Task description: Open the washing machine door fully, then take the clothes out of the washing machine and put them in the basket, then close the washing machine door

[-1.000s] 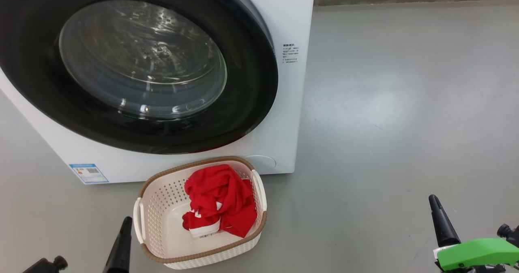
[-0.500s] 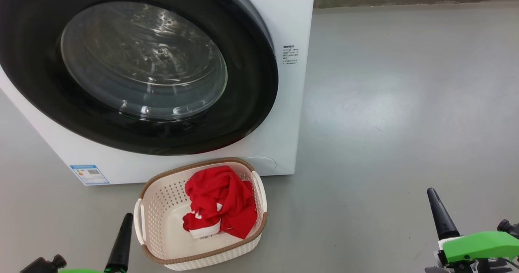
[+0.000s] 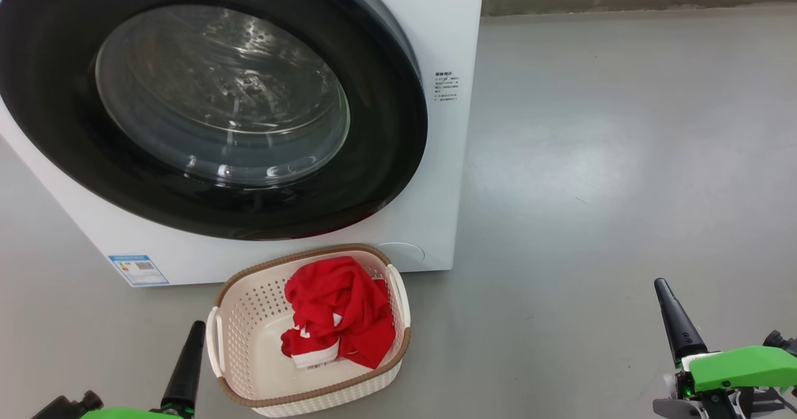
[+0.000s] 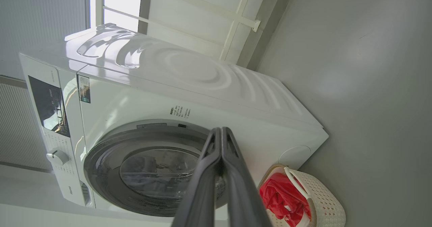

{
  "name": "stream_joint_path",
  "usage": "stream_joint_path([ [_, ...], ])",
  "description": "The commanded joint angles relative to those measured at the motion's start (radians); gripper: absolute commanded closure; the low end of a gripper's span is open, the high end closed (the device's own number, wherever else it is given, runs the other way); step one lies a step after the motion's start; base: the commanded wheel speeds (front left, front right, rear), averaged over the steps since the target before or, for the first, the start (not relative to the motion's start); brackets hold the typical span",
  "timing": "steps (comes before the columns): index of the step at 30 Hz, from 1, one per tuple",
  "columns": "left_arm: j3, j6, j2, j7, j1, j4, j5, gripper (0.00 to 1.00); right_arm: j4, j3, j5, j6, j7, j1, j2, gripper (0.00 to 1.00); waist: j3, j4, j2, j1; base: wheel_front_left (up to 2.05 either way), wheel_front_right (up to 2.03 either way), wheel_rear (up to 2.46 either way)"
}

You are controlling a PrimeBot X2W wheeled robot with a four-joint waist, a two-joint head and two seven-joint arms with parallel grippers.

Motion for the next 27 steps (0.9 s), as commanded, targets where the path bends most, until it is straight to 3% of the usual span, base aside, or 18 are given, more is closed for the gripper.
stream_joint_path([
  [1, 0.033, 0.000, 0.013, 0.010, -0.044, -0.021, -0.033, 1.00, -0.030, 0.009, 0.035, -0.001, 0.013, -0.050, -0.017, 1.00, -0.001, 0.000, 0.0000, -0.0001, 0.00, 0.00, 0.00],
  [19, 0.051, 0.000, 0.003, 0.062, -0.064, -0.011, -0.226, 1.00, -0.034, 0.009, 0.212, -0.001, 0.066, -0.080, -0.020, 1.00, -0.008, 0.001, 0.0000, -0.0001, 0.00, 0.00, 0.00],
  [27, 0.052, 0.000, 0.002, 0.064, -0.065, -0.011, -0.233, 1.00, -0.034, 0.009, 0.218, -0.001, 0.068, -0.081, -0.020, 1.00, -0.009, 0.001, 0.0000, -0.0001, 0.00, 0.00, 0.00],
])
